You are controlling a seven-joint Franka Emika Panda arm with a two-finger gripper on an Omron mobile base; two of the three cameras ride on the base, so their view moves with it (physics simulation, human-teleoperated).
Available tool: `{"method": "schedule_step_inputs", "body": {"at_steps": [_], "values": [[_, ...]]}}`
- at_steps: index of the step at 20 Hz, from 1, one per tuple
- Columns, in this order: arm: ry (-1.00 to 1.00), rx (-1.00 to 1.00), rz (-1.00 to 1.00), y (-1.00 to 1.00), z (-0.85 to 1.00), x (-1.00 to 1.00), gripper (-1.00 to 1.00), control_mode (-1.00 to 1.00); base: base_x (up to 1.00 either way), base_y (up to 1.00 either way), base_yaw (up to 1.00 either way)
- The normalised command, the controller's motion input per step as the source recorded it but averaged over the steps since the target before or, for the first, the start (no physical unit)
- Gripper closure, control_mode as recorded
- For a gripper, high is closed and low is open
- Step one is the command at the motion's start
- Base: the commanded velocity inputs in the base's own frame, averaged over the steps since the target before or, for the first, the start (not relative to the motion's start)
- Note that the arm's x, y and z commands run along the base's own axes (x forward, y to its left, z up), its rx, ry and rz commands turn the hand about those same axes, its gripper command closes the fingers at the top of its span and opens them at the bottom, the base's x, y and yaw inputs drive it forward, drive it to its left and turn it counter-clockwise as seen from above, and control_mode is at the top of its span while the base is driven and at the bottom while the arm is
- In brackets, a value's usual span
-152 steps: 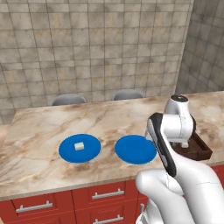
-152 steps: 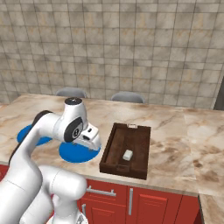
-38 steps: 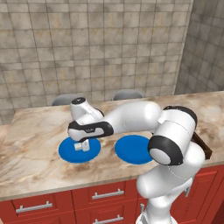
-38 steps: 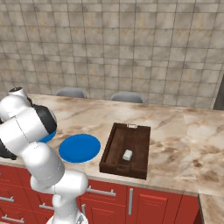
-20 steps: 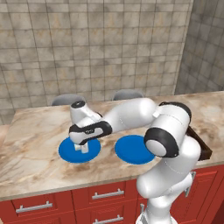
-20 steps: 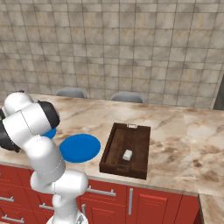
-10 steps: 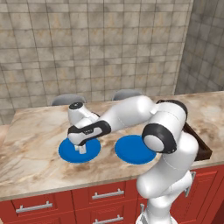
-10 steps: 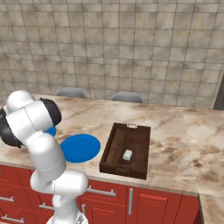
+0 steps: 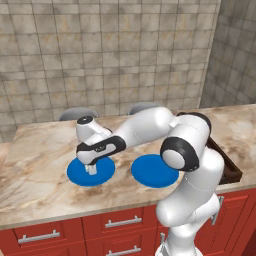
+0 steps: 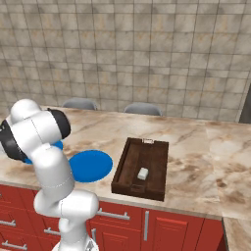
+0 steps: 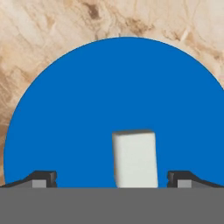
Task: Move the dessert items from the plates to the tray.
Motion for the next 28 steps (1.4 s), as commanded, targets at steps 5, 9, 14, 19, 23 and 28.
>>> {"method": "schedule_step_inputs", "body": {"at_steps": [5,9,14,19,23,28], "values": [[0.0,0.0,0.0,0.02,0.0,0.05,-1.0,-1.0,0.0,0.0,0.0],[0.0,0.0,0.0,0.05,-0.01,0.08,-1.0,-1.0,0.0,0.0,0.0],[0.0,0.0,0.0,0.02,0.0,0.03,-1.0,-1.0,0.0,0.0,0.0],[0.01,0.0,0.0,0.0,0.0,0.0,-1.0,-1.0,0.0,0.0,0.0],[0.03,0.0,0.01,0.0,-0.06,0.0,-1.0,-1.0,0.0,0.0,0.0],[0.02,0.0,0.01,0.0,-0.12,0.0,-1.0,-1.0,0.0,0.0,0.0]]}}
